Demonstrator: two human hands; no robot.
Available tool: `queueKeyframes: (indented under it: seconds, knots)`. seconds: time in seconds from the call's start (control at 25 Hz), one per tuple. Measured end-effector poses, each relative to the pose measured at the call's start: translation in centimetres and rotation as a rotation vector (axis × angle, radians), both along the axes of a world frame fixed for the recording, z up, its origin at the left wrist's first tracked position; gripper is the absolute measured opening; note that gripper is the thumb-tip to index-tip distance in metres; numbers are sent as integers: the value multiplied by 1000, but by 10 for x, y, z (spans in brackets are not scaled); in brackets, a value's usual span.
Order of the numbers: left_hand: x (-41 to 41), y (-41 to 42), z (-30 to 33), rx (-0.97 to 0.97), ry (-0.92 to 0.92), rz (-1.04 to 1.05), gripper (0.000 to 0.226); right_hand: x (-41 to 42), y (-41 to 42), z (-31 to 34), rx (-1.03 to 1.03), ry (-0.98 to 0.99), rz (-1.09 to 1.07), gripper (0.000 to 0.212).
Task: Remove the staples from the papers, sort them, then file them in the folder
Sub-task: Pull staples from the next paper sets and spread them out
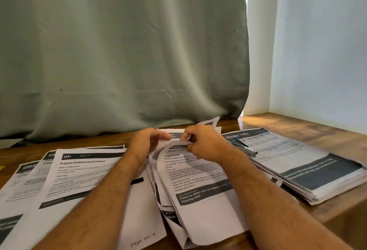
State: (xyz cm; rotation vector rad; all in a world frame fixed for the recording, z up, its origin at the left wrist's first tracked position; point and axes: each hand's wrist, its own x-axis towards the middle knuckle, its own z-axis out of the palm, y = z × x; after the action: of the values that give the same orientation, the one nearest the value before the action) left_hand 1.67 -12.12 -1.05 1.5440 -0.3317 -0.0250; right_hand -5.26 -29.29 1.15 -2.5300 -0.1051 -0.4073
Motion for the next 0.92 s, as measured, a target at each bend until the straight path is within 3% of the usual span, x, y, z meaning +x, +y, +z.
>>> queueKeyframes:
  seconds: [0.12, 0.36, 0.52, 0.68, 0.92]
  knots:
    - [21, 5, -8, 116, 2, 199, 14, 0, 0, 1, 32, 7, 4, 13]
    - [27, 0, -8, 121, -8, 264, 53, 2, 1, -1, 3, 68, 21, 16]
    - [29, -8, -3, -42, -14, 335, 7, -2, 2, 2, 1, -12, 23, 20]
    - [22, -10, 4, -190, 100, 321, 14, -4, 3, 3, 25, -23, 48, 23]
    - [8, -6, 10, -182, 71, 209, 17, -7, 4, 4, 67, -53, 49, 27]
